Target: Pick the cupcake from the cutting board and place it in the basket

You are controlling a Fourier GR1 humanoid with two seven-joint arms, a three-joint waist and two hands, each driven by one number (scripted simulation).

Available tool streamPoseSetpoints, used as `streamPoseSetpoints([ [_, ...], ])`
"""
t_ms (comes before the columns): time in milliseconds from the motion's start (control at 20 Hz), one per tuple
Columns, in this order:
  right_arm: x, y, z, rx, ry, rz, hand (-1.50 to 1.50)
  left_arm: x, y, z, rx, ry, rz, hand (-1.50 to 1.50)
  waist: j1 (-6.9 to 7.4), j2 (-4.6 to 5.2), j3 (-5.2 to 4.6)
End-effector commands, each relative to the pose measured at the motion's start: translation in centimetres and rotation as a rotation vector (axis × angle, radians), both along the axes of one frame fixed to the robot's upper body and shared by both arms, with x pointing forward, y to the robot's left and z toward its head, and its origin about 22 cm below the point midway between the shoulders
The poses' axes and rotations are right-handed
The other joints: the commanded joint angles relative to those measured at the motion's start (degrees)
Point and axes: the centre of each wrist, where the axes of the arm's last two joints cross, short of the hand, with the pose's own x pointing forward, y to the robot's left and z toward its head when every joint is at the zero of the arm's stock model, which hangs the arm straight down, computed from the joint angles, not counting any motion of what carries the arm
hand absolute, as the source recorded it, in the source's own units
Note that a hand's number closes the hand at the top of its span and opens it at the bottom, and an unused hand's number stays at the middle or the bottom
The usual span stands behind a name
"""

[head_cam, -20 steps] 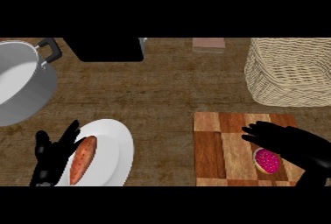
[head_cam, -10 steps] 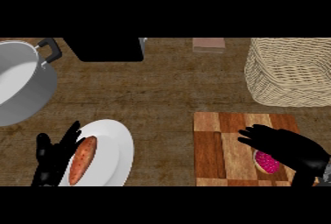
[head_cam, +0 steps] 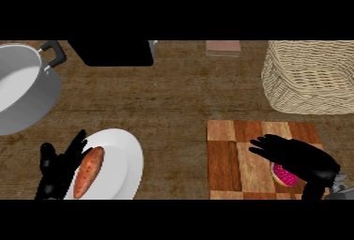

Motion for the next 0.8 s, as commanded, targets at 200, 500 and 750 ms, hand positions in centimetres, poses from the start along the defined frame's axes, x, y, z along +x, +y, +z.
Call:
streamPoseSetpoints([
  [200, 0.3, 0.3, -1.0, -0.027, -0.078, 0.121, 1.5, -0.6, 1.3, 0.1, -0.008, 0.075, -0.006, 0.0, 0.09, 0.4, -0.48],
  [500, -1.0, 1.7, -1.0, -0.018, -0.148, 0.14, 1.5, -1.3, -0.1, -1.8, -0.004, 0.104, 0.002, 0.0, -0.32, 0.32, -0.51],
  [750, -0.7, 6.5, -4.0, -0.059, -0.103, -0.402, 1.5, -1.0, 0.4, -0.7, 0.007, 0.064, 0.016, 0.0, -0.81, 0.39, -0.57],
])
